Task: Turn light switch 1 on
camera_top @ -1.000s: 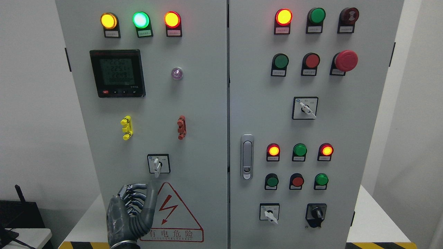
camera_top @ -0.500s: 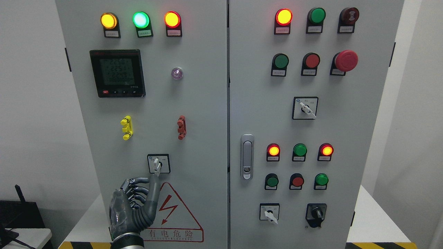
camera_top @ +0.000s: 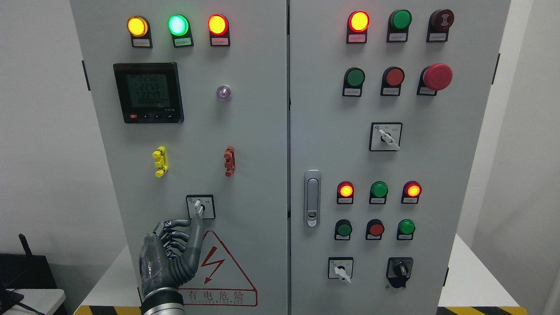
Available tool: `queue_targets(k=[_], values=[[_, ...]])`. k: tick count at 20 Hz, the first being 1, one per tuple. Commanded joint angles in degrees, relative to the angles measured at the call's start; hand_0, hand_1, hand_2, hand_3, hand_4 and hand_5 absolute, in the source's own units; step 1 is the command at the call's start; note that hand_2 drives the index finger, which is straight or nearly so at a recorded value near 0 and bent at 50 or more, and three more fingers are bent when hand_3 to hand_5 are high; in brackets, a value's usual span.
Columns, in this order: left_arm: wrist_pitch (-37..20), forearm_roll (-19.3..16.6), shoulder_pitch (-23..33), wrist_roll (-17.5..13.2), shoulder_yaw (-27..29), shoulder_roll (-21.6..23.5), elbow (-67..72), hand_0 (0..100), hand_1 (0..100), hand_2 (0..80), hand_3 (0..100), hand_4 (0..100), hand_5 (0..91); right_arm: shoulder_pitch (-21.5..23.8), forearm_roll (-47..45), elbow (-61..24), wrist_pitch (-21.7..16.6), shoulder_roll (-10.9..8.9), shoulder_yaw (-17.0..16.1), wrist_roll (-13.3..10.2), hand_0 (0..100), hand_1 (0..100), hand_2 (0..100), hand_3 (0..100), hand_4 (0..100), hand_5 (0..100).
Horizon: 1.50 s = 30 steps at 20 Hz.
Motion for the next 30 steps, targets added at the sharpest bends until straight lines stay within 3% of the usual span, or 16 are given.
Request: queue_targets(k=[1, 30], values=[[0.32, 0.09, -0.88, 0.03, -0.41, -0.1, 0.18, 21, 49, 44.5, 74, 83, 88.2, 0.01, -1.41, 0.0, -0.05, 0.02, 0.97, -0.04, 12, 39, 0, 0, 0, 0], [5.33, 1.85, -3.35, 0.03, -1.11, -0.1, 0.53, 21, 44, 48.5, 77, 85, 88.4, -0.08, -1.41, 0.0, -0.05, 0.02, 0.97, -0.04, 12, 39, 0, 0, 0, 0]])
